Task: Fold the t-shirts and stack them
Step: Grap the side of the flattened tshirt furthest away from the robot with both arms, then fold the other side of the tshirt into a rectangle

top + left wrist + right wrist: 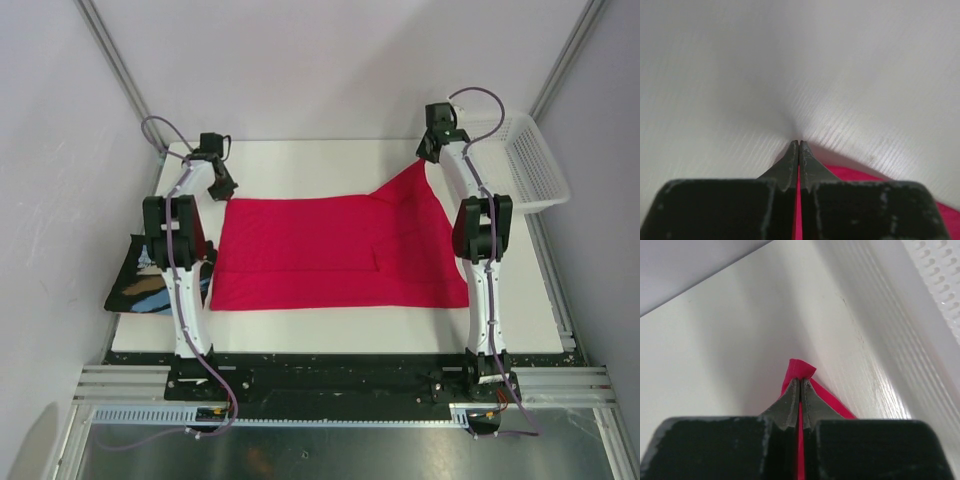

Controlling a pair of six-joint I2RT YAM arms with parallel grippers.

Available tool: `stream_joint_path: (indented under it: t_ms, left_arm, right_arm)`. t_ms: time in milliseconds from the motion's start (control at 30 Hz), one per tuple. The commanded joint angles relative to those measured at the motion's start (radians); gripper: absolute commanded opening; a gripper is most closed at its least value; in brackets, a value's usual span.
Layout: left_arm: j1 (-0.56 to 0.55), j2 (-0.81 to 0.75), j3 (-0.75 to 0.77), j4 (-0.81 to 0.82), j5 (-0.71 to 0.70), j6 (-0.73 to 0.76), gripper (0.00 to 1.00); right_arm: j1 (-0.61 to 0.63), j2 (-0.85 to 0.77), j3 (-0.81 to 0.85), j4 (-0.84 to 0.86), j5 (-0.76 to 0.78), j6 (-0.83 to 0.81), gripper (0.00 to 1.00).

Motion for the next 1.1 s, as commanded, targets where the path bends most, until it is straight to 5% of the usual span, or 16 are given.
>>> stream_joint_path:
  t_ms: [0, 633, 1067]
  left_arm:
    - [0.008, -0.113, -0.034, 0.042, 0.025, 0.012, 0.00]
    - [0.007, -0.401, -0.390, 0.107, 0.009, 0.016, 0.00]
    - [0.007, -0.525, -0.566, 0.109, -0.040, 0.008, 0.00]
  right_arm:
    - [0.004, -0.138, -0.034, -0.029, 0.024, 0.012, 0.00]
    - [0.003, -0.719, -0.723, -0.094, -0.057, 0.086, 0.00]
    - [0.024, -0.992, -0.973, -0.186, -0.106, 0.085, 0.00]
